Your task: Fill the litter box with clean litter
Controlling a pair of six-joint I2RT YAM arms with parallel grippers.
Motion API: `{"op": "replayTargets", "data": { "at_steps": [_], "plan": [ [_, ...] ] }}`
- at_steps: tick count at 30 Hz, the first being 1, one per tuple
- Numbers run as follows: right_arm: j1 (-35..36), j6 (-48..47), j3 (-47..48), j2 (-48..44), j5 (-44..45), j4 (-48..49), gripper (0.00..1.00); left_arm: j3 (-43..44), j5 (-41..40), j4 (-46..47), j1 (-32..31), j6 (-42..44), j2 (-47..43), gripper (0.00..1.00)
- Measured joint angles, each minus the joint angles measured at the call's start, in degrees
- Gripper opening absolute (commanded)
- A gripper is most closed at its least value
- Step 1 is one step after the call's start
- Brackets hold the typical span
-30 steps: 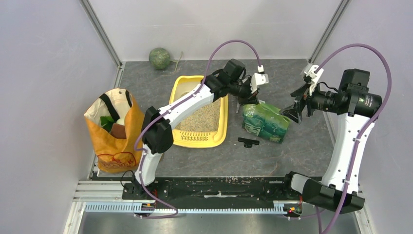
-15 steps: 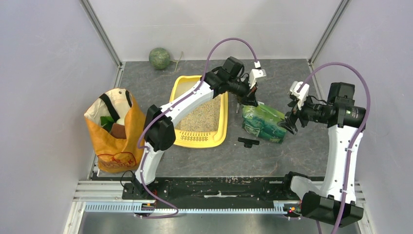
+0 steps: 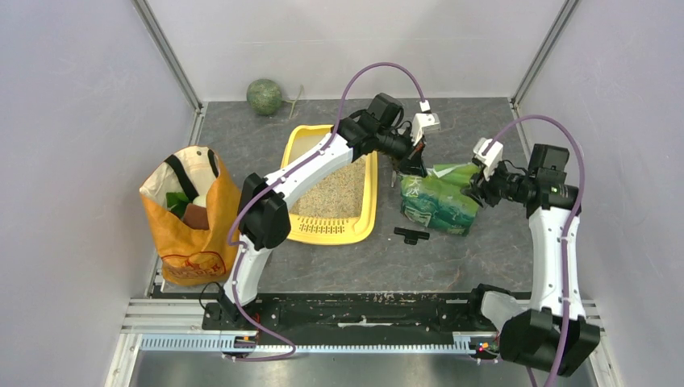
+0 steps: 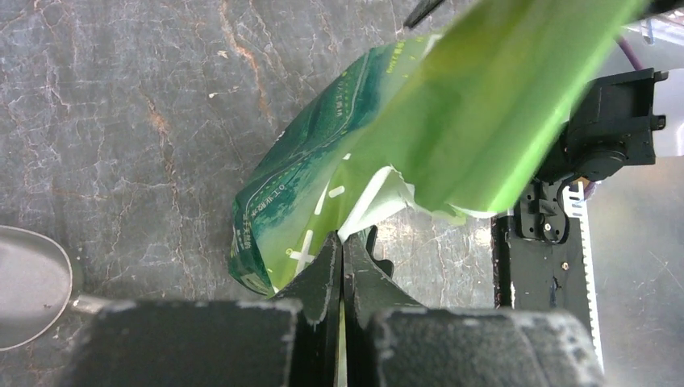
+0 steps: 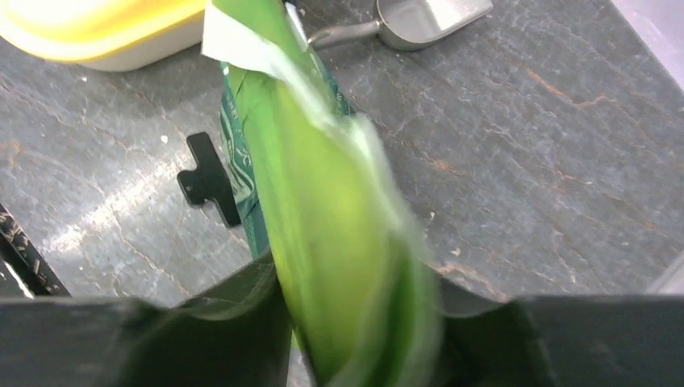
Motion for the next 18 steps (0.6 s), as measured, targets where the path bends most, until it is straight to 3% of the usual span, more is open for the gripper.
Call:
{"op": "replayTargets", "data": {
  "at_steps": [3,7,8,11,12,18],
  "plan": [
    [0.0,2.5,0.1,3.7,-1.4,2.3,0.00,0.0,0.0,0.0,0.2,-0.4,0.0,0.02],
    [-0.1,2.8,2.2,6.6,-3.9,1.5,0.00,-0.5,0.0,0.1,0.4,-1.4,-0.1,0.02],
    [-0.1,2.4,3.2,7.3,-4.5,0.3,0.00,-0.6,0.0,0.0,0.6,-1.4,-0.2,0.07],
    [-0.1,-0.2,6.7,9.9,-5.8,-4.4,0.00,-1.5,-0.5,0.0,0.8,-1.4,-1.2,0.37],
    [-0.1,-1.6,8.3,11.2,-6.2,-6.7,0.00,-1.8,-0.7,0.0,0.9,-1.6,-1.8,0.42],
    [0.1,-10.0,11.4,13.5,-7.5,-14.6,0.00,-5.9,-2.7,2.2,3.1,-5.9,-7.5,0.46]
  ]
}}
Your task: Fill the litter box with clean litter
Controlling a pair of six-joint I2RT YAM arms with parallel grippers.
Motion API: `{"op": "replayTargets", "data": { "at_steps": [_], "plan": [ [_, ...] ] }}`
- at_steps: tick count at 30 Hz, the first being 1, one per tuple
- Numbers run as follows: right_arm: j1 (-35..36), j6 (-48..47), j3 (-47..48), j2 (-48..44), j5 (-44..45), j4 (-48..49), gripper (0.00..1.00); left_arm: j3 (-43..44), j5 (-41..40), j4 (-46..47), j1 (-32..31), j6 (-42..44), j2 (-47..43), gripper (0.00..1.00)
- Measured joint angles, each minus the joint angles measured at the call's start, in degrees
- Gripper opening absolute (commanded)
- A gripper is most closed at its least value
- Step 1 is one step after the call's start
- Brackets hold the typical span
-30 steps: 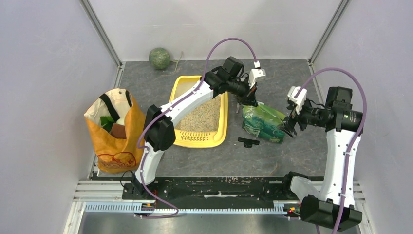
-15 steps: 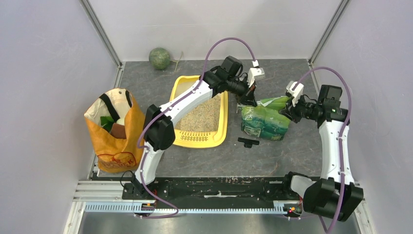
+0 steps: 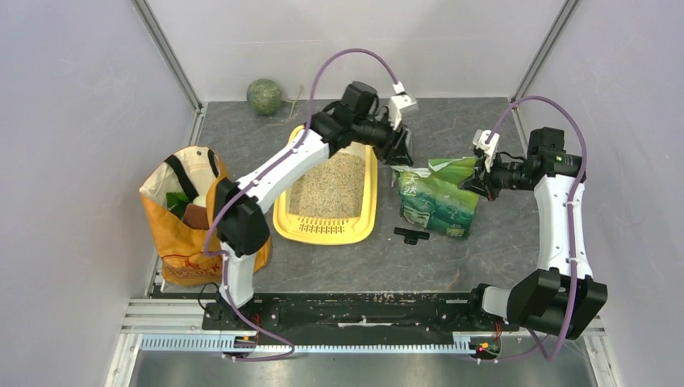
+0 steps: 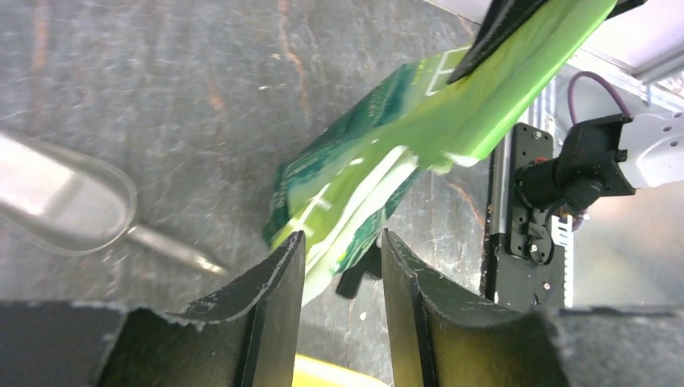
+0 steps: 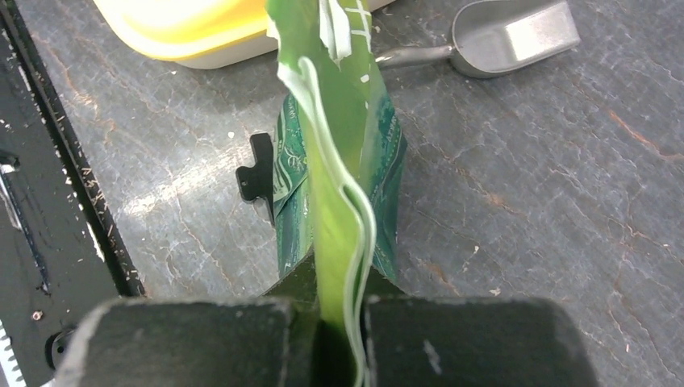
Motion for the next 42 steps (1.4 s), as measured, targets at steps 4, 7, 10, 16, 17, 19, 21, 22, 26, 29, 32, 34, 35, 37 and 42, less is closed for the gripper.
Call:
{"op": "replayTargets", "data": {
  "at_steps": [4,7,10,16,17,19,21,22,26,29,32,34,35,37,42],
  "plan": [
    [0.0,-3.9,0.0,-0.1,-0.9,-2.4,0.00,-4.8,-1.4,2.6,2.8,-0.9,-5.9,0.41],
    [0.0,-6.1,0.0,-0.3,-1.1,-3.6,0.00,-5.2,-2.2,3.4,3.7,-0.9,-7.5,0.45],
    [0.0,-8.0,0.0,-0.9,-1.1,-4.2,0.00,-5.2,-2.6,3.7,3.3,-0.9,-7.3,0.51],
    [0.0,-10.9,0.0,-2.4,-0.9,-4.8,0.00,-5.2,-2.1,1.0,2.8,1.6,-5.2,0.46],
    [0.0,-11.3,0.0,-2.6,-0.8,-4.8,0.00,-5.3,-1.4,0.2,2.8,3.0,-5.1,0.43],
    [0.0,-11.9,-0.3,-3.0,-0.8,-4.8,0.00,-6.3,1.2,-0.4,2.9,6.0,-5.3,0.38],
    [0.0,-12.7,-0.8,-3.6,-0.8,-4.8,0.00,-10.0,3.8,1.1,2.9,8.8,-6.7,0.40],
    [0.0,-13.0,-1.0,-3.7,-0.9,-4.8,0.00,-12.6,4.6,2.1,2.8,9.8,-7.8,0.44],
    [-0.1,-13.7,-1.3,-3.9,-1.1,-4.8,0.00,-20.4,5.7,6.5,2.5,13.5,-10.6,0.46],
    [-0.1,-14.1,-1.4,-3.9,-1.1,-4.8,0.00,-22.1,5.9,9.0,2.3,16.5,-11.3,0.38],
    [-0.1,-14.3,-1.4,-3.9,-1.1,-4.8,0.00,-23.1,6.4,11.8,2.0,20.8,-12.2,0.33],
    [-0.1,-14.3,-1.4,-3.9,-1.1,-4.8,0.00,-24.3,6.3,13.2,1.4,24.7,-13.1,0.31],
    [-0.1,-14.4,-1.4,-3.9,-1.1,-4.8,0.00,-24.8,6.2,13.7,0.9,26.3,-13.4,0.31],
    [-0.1,-14.5,-1.4,-3.9,-1.1,-4.8,0.00,-26.1,5.7,14.9,-0.3,29.5,-13.9,0.31],
    [-0.1,-14.7,-1.4,-3.8,-1.1,-4.9,0.00,-27.2,4.8,16.0,-2.3,34.4,-14.1,0.32]
  ]
}}
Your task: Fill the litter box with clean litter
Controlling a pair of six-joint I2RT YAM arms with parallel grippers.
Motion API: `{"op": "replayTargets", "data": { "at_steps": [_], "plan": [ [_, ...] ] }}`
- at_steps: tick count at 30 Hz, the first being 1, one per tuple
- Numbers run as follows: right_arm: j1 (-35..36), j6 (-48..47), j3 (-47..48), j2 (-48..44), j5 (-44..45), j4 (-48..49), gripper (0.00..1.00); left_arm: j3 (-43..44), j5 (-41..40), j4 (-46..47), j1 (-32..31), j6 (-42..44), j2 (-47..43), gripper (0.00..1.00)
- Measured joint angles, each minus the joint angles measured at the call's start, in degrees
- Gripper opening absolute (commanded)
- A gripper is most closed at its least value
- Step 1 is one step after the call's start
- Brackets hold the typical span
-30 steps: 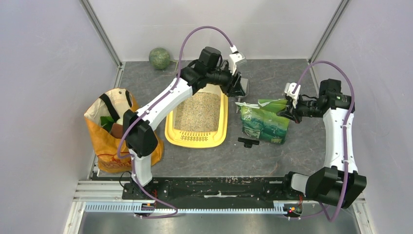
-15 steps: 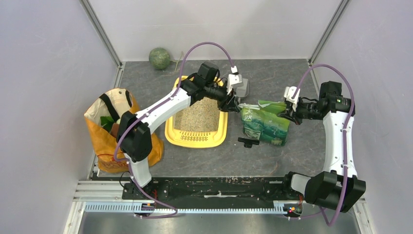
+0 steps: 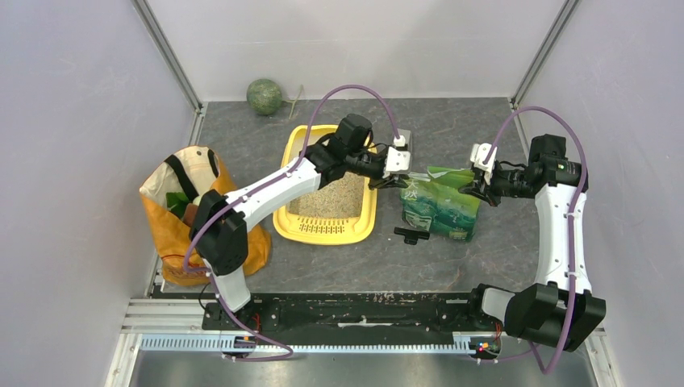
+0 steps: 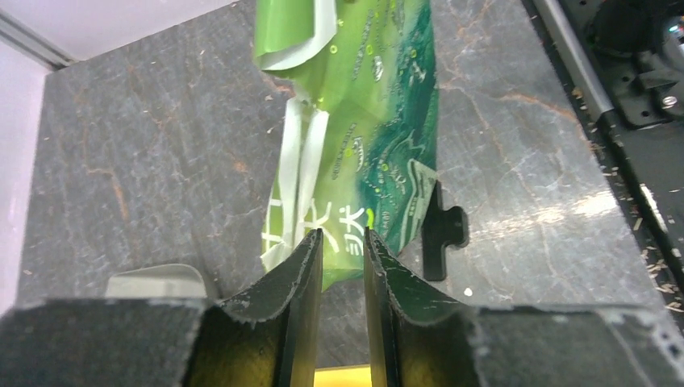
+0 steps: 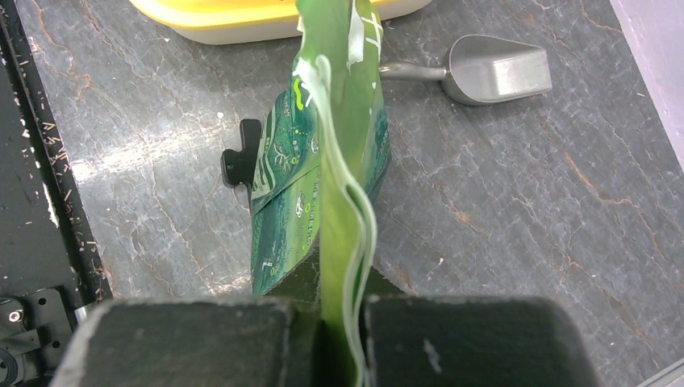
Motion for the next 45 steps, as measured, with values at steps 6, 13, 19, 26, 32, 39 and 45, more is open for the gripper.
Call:
{"op": "replayTargets", "data": {
  "at_steps": [6,13,19,26,32,39,45],
  "plan": [
    [0.0,-0.7,0.0,0.0,0.0,-0.2,0.00,-0.6,-2.6,2.1,0.1,2.7,0.0,0.36],
    [0.0,-1.1,0.0,0.1,0.0,-0.5,0.00,-0.9,-3.4,2.8,0.1,5.4,0.0,0.36],
    [0.0,-1.2,0.0,0.3,-0.1,-0.8,0.00,-0.9,-4.8,2.6,0.0,8.0,0.2,0.33],
    [0.0,-1.2,0.0,0.3,-0.2,-1.0,0.00,-0.9,-5.8,2.3,-0.3,10.9,0.4,0.31],
    [0.0,-1.2,0.0,0.6,-0.4,-1.2,0.00,-0.9,-6.5,1.6,-1.0,13.4,0.6,0.30],
    [0.0,-1.2,0.0,1.1,-0.5,-1.2,0.00,-0.9,-8.5,1.8,-2.3,15.6,1.8,0.25],
    [0.0,-1.2,0.0,1.4,-0.5,-1.2,0.00,-0.9,-10.0,3.2,-2.5,15.7,2.3,0.02]
  ]
}}
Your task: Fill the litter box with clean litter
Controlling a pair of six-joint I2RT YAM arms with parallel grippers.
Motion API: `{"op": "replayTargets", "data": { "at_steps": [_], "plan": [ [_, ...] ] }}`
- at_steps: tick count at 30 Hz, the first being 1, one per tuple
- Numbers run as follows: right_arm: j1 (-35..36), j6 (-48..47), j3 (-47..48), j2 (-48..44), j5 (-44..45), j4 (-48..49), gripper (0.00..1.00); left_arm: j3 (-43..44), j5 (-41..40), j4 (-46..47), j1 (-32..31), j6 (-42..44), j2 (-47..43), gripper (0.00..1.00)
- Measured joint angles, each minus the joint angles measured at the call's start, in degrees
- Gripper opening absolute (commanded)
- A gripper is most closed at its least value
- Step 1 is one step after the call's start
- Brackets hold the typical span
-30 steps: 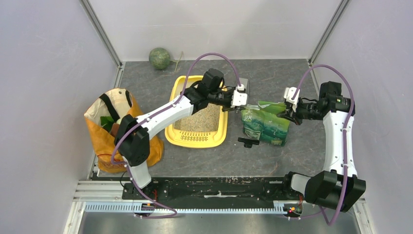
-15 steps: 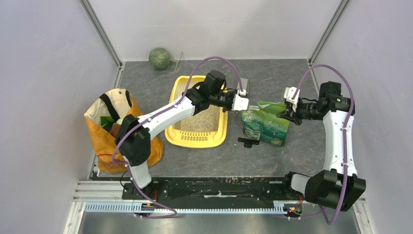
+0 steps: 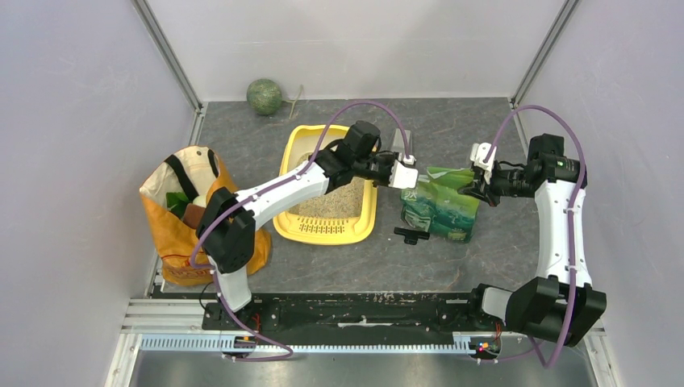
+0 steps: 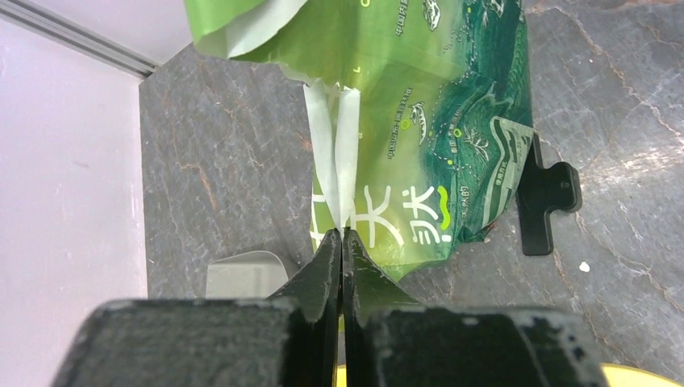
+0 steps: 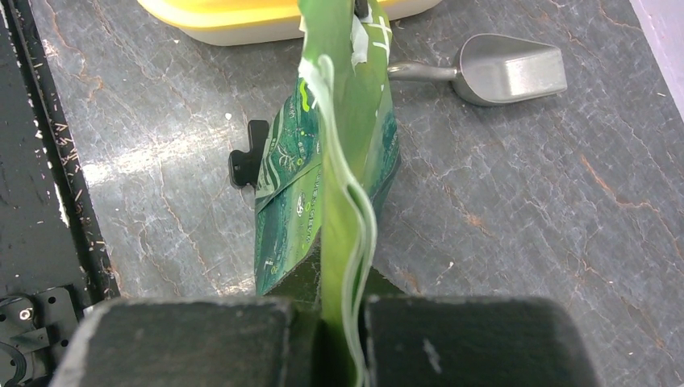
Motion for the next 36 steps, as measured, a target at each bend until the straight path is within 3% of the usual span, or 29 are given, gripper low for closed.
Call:
{"op": "replayTargets", "data": {
  "at_steps": [17,26,33,36],
  "plan": [
    [0.0,17.7,4.8,8.7,0.6,11.5,0.00,1.3,3.4,-3.4,-0.6,-0.1,-0.9,0.02],
    [0.7,12.3,-1.2,4.1,0.1,11.3,0.00,3.0,6.2,-10.6,-3.7,2.6,-0.4,0.02],
    [1.2,4.7,-3.6,2.0,-0.8,9.7,0.00,6.8,8.2,-11.6,-4.5,-0.5,1.0,0.02],
    [1.2,2.5,-4.5,1.5,-1.5,8.8,0.00,6.9,9.1,-11.4,-4.3,-3.2,1.0,0.27]
  ]
}}
